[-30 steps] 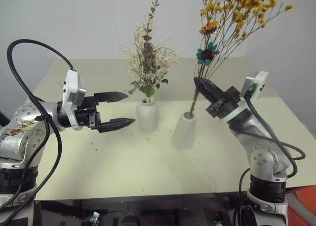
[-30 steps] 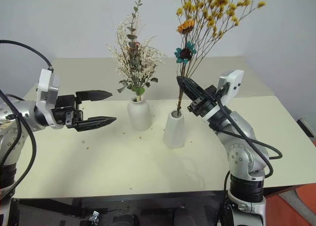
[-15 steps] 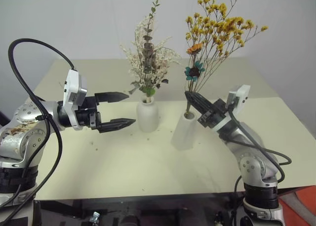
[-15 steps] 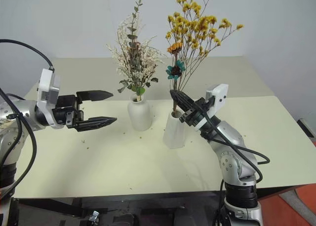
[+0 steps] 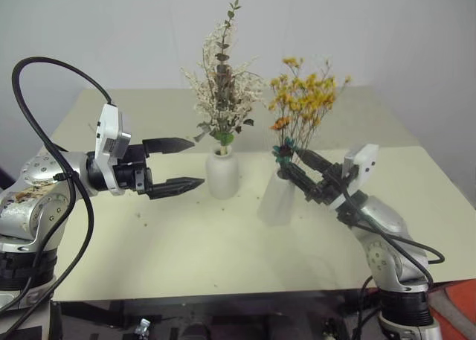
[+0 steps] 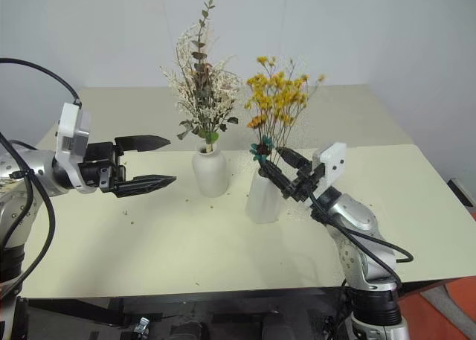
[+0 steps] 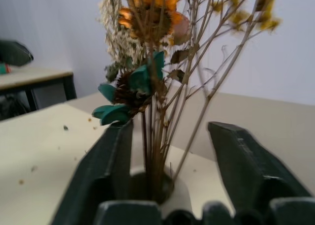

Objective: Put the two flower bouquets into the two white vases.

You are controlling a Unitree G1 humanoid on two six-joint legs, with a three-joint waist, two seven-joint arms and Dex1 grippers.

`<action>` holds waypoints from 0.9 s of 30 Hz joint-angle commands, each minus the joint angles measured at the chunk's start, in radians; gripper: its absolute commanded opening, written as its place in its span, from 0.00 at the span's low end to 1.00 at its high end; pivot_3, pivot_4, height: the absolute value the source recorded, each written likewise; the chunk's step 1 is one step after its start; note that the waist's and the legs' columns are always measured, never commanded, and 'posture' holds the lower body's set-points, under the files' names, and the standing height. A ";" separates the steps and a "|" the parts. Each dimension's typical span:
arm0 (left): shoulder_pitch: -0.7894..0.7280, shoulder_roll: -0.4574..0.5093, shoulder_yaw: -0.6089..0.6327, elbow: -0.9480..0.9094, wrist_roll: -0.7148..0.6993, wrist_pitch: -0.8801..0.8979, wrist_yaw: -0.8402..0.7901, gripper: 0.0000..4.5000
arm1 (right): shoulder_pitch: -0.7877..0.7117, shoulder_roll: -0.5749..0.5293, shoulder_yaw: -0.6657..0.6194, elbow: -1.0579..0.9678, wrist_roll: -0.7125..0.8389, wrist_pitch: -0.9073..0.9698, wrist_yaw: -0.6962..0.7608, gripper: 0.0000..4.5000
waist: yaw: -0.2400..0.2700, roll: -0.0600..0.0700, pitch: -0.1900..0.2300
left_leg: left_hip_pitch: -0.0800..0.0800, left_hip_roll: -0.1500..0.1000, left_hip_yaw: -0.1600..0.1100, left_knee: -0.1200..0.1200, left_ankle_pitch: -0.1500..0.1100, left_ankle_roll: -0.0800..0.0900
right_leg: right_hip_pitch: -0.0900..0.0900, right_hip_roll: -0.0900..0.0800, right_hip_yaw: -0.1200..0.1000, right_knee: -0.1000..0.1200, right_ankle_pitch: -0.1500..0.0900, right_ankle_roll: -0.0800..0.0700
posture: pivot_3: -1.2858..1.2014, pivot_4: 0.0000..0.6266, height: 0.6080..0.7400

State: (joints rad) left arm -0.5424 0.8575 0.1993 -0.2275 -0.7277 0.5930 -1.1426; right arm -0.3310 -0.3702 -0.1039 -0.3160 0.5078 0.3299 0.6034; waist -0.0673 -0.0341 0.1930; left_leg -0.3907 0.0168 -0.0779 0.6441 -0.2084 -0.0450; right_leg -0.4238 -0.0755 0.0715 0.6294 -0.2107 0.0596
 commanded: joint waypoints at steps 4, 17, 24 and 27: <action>0.015 0.013 0.035 -0.042 -0.021 0.010 0.027 1.00 | 0.041 -0.091 -0.066 -0.041 0.016 -0.036 0.068 0.72 | 0.002 0.000 0.000 | 0.000 0.000 0.000 0.000 0.000 0.000 | 0.000 0.000 0.000 0.000 0.000 0.000 | 0.52 0.24 1.00; 0.319 0.035 0.228 -0.148 -0.060 0.061 0.120 1.00 | 0.151 -0.442 -0.268 0.073 0.111 -0.025 0.378 0.72 | 0.003 0.000 0.000 | 0.003 0.000 0.001 0.000 0.000 0.000 | 0.002 0.000 0.000 0.000 -0.001 -0.001 | 0.52 0.24 1.00; 0.432 0.033 0.322 -0.184 -0.080 0.060 0.153 1.00 | 0.166 -0.512 -0.307 0.099 0.103 -0.015 0.420 0.72 | 0.007 0.000 0.000 | 0.001 0.000 0.001 0.000 0.000 0.000 | 0.002 -0.001 0.000 -0.001 -0.001 -0.001 | 0.52 0.24 1.00; 0.435 0.022 0.324 -0.190 -0.084 0.048 0.166 1.00 | 0.175 -0.525 -0.302 0.089 0.096 -0.007 0.424 0.72 | 0.010 0.000 0.000 | 0.002 0.000 0.001 0.000 0.000 0.000 | 0.002 -0.001 0.000 0.000 -0.001 -0.001 | 0.52 0.24 1.00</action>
State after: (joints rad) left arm -0.1050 0.8765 0.4909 -0.3831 -0.7897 0.6572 -0.9854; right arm -0.1575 -0.8736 -0.3755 -0.2038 0.6020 0.3194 1.0235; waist -0.0575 -0.0343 0.1929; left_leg -0.3885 0.0169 -0.0769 0.6443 -0.2085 -0.0449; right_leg -0.4214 -0.0761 0.0719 0.6291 -0.2129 0.0564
